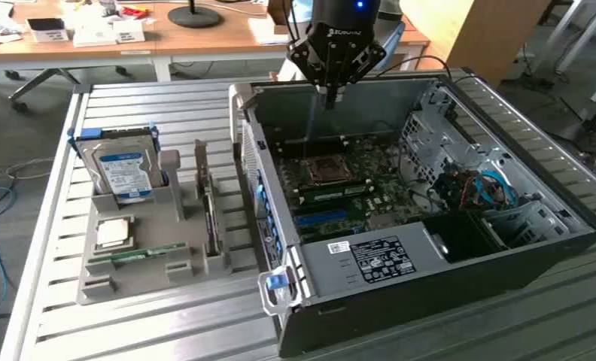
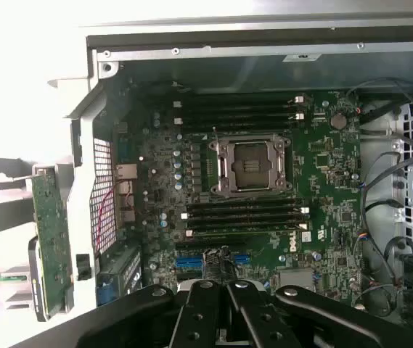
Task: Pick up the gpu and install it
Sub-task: 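Reach for the gpu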
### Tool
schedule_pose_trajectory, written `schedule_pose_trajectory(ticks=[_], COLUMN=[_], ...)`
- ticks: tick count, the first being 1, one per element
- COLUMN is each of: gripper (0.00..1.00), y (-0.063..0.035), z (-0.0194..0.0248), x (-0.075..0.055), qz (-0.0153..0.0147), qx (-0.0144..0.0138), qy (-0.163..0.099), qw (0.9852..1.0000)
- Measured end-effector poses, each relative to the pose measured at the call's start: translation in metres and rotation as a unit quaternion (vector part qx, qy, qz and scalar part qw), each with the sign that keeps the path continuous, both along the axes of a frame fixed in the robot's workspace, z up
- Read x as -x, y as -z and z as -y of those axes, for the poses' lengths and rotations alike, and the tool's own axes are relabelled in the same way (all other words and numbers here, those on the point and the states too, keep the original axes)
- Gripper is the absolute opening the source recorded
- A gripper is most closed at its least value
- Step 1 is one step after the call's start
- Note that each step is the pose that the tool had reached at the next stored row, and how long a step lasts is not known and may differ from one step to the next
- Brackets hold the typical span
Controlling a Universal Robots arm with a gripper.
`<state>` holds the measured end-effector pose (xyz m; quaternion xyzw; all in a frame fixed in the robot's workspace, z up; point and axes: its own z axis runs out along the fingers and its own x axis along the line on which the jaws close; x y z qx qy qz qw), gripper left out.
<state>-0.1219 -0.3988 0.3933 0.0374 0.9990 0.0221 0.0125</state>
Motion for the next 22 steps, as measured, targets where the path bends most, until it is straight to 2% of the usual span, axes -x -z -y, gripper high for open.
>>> schedule_pose_trajectory(ticks=[22], gripper=[0.11], y=[0.0004], z=[0.0000], x=[0.014], qz=[0.0000], qx=[0.0000], qy=[0.000], qw=[1.0000])
